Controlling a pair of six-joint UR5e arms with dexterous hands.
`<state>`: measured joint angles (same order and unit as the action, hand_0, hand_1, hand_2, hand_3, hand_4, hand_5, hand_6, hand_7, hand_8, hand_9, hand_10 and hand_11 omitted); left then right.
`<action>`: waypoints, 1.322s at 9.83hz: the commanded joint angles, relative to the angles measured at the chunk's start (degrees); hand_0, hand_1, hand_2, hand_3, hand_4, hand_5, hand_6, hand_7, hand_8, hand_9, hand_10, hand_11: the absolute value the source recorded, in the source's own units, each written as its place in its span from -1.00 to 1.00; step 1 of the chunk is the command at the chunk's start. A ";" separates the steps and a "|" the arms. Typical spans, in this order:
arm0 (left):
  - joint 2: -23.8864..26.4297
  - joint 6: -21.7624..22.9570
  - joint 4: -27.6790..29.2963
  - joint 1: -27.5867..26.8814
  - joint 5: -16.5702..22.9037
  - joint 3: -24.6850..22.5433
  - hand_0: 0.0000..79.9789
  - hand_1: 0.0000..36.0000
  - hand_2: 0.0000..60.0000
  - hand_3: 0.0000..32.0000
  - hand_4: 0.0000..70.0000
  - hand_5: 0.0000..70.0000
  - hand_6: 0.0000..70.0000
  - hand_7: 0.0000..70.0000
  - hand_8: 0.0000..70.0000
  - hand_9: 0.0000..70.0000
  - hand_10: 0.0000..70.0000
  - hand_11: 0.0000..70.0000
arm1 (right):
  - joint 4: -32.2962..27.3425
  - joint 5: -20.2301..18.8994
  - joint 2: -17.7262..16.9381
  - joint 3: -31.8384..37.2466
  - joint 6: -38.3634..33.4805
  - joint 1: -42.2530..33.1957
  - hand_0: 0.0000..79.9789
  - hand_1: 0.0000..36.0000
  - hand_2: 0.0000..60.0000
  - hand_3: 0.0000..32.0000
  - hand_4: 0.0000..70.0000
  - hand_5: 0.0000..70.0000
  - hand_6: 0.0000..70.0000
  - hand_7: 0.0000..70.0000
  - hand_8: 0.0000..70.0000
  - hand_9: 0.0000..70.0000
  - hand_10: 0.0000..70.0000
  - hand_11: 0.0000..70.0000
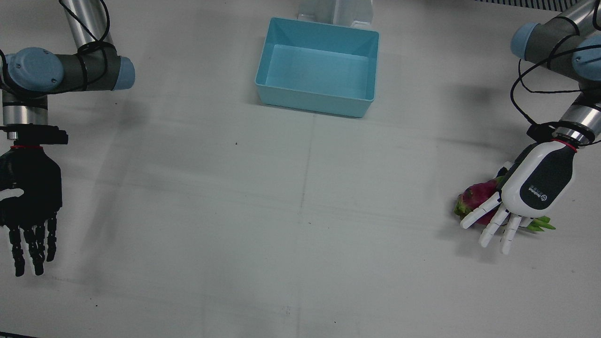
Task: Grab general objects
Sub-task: 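Lift the dragon fruit off the table with the left hand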
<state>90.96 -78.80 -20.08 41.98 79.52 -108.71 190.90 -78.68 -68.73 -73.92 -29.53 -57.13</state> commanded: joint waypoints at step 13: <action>-10.78 7.40 13.88 2.74 -1.30 -7.31 1.00 1.00 1.00 -1.00 1.00 1.00 -0.09 0.21 0.40 0.41 1.00 1.00 | 0.00 -0.07 0.00 0.00 0.00 0.00 -1.00 -1.00 -1.00 -1.00 -1.00 -1.00 -1.00 -1.00 -1.00 -1.00 -1.00 -1.00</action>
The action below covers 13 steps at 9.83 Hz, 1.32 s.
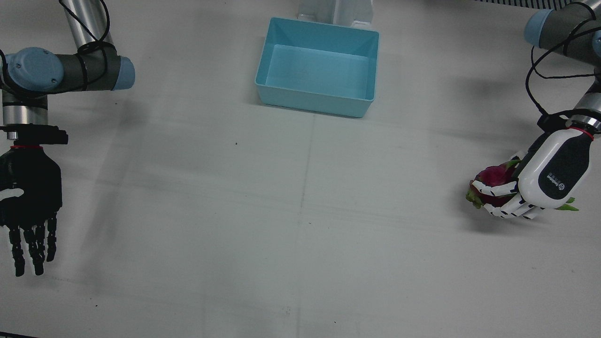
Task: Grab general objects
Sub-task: 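Lift the dragon fruit off the table with the left hand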
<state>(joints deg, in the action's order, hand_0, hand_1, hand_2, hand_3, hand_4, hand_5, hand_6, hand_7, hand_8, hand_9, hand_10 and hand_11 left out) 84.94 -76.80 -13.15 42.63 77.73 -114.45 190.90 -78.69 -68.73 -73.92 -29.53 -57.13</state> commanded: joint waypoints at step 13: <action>-18.74 52.71 44.60 12.57 12.26 -6.71 1.00 1.00 1.00 -1.00 1.00 1.00 0.08 0.56 0.44 0.49 0.96 1.00 | 0.00 0.03 0.00 -0.09 0.00 0.00 -1.00 -1.00 -1.00 -1.00 -1.00 -1.00 -1.00 -1.00 -1.00 -1.00 -1.00 -1.00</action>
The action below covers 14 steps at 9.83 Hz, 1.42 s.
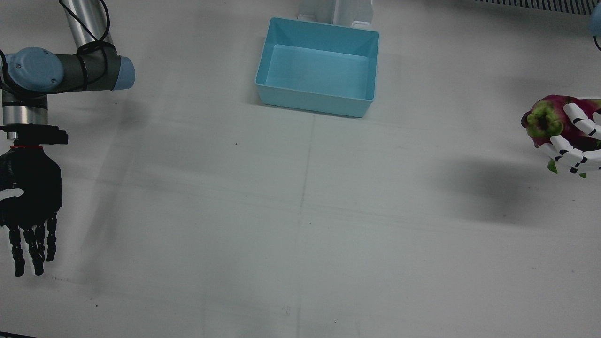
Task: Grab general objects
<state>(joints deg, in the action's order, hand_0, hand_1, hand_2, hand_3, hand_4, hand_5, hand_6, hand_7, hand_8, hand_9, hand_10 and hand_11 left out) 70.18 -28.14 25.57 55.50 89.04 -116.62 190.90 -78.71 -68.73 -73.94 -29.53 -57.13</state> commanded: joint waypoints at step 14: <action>-4.43 1.70 14.07 -29.10 -2.80 -8.36 1.00 1.00 1.00 -1.00 1.00 1.00 0.31 0.60 0.36 0.33 0.92 1.00 | 0.00 0.05 0.00 -0.07 0.00 0.00 -1.00 -1.00 -1.00 -1.00 -1.00 -1.00 -1.00 -1.00 -1.00 -1.00 -1.00 -1.00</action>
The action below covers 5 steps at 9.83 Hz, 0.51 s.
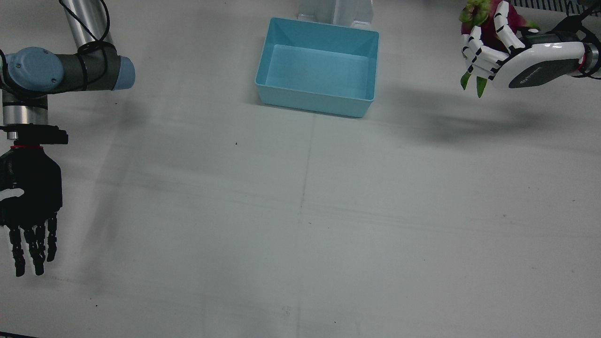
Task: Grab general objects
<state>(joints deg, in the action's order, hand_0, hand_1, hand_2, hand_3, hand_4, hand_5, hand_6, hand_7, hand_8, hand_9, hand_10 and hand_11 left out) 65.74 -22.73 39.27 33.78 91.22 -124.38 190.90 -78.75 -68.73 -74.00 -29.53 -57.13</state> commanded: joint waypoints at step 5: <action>4.11 -10.57 -2.35 -19.53 -10.80 -1.39 1.00 1.00 1.00 -1.00 1.00 1.00 0.32 0.59 0.33 0.28 0.88 1.00 | 0.00 0.00 0.00 0.00 0.00 0.00 -1.00 -1.00 -1.00 -1.00 -1.00 -1.00 -1.00 -1.00 -1.00 -1.00 -1.00 -1.00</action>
<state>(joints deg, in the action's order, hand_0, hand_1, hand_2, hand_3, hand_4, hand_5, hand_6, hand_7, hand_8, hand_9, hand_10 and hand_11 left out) 66.97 -30.77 38.93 18.58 82.05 -125.57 190.90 -78.74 -68.73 -74.00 -29.53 -57.13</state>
